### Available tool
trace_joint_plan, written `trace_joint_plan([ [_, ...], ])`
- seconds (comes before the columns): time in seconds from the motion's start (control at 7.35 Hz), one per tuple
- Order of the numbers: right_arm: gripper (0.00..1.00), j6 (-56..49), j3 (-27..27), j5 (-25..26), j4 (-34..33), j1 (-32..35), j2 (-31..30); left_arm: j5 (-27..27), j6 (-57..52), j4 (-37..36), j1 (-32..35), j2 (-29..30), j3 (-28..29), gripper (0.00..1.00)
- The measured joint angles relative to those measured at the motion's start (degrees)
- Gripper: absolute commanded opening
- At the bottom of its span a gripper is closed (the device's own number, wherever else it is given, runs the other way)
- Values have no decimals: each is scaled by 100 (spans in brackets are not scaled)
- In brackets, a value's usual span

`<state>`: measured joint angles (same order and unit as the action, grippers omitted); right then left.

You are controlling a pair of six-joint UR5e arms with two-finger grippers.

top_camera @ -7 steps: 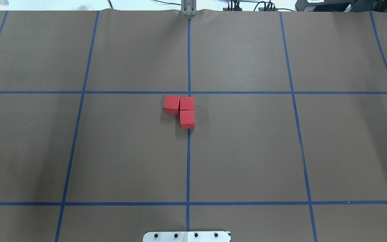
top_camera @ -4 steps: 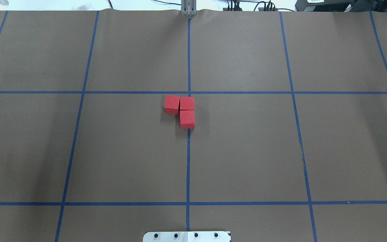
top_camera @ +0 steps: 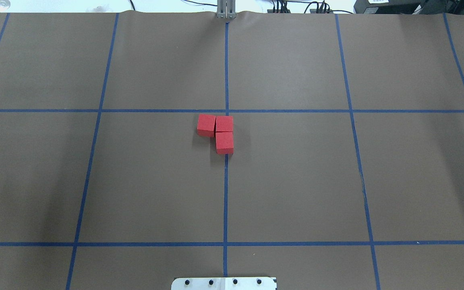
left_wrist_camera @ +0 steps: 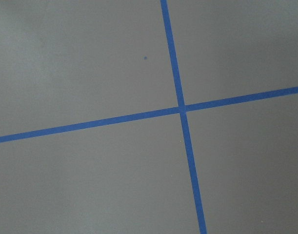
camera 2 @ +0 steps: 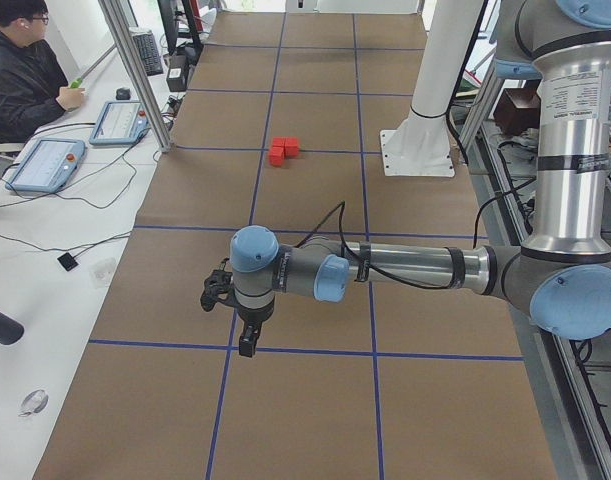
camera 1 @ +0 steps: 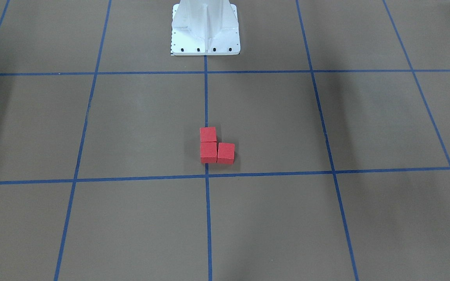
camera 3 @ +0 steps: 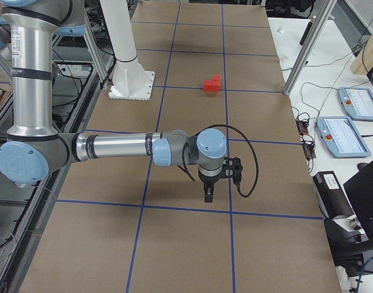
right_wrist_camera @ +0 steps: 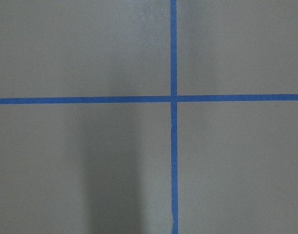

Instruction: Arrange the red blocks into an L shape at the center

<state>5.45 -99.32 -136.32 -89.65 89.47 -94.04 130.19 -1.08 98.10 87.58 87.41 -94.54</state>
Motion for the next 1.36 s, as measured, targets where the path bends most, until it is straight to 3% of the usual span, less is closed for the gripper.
trace_joint_plan([
  [1.36, 99, 0, 0, -35, 3, 0, 5, 202, 43, 8, 23, -17, -160, 100],
])
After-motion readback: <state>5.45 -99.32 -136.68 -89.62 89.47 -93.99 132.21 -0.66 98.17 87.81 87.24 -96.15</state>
